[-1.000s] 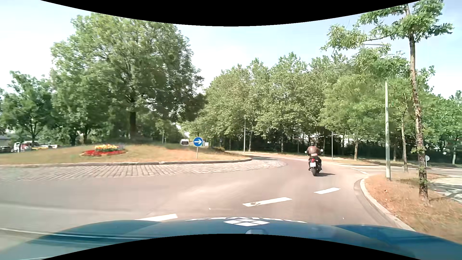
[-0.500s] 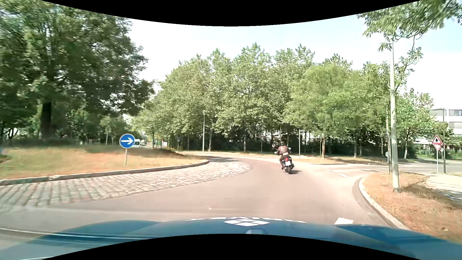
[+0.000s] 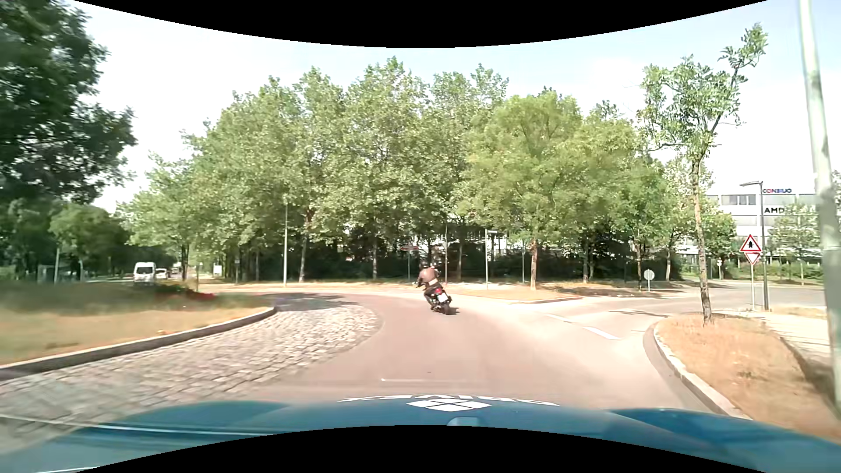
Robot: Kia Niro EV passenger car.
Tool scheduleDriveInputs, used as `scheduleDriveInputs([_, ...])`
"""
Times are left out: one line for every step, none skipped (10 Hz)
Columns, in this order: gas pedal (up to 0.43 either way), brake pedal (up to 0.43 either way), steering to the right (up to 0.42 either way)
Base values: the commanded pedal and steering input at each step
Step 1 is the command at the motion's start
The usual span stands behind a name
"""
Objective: Follow the waypoints while adhering to traffic rules and regulations
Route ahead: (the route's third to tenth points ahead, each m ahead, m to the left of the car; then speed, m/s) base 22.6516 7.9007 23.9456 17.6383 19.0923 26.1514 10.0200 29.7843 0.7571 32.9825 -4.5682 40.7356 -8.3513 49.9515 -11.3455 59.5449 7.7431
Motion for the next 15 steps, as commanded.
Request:
scheduleDriveInputs([0.0, 0.0, 0.126])
scheduleDriveInputs([0.0, 0.0, 0.09])
scheduleDriveInputs([0.0, 0.0, 0.065])
scheduleDriveInputs([0.0, 0.0, 0.051])
scheduleDriveInputs([0.0, 0.0, 0.024])
scheduleDriveInputs([0.0, 0.0, -0.006])
scheduleDriveInputs([0.0, 0.0, -0.057])
scheduleDriveInputs([0.0, 0.0, -0.105])
scheduleDriveInputs([0.0, 0.0, -0.144])
scheduleDriveInputs([0.0, 0.0, -0.166])
scheduleDriveInputs([0.0, 0.0, -0.193])
scheduleDriveInputs([0.0, 0.0, -0.212])
scheduleDriveInputs([0.0, 0.0, -0.236])
scheduleDriveInputs([0.0, 0.0, -0.255])
scheduleDriveInputs([0.0, 0.0, -0.271])
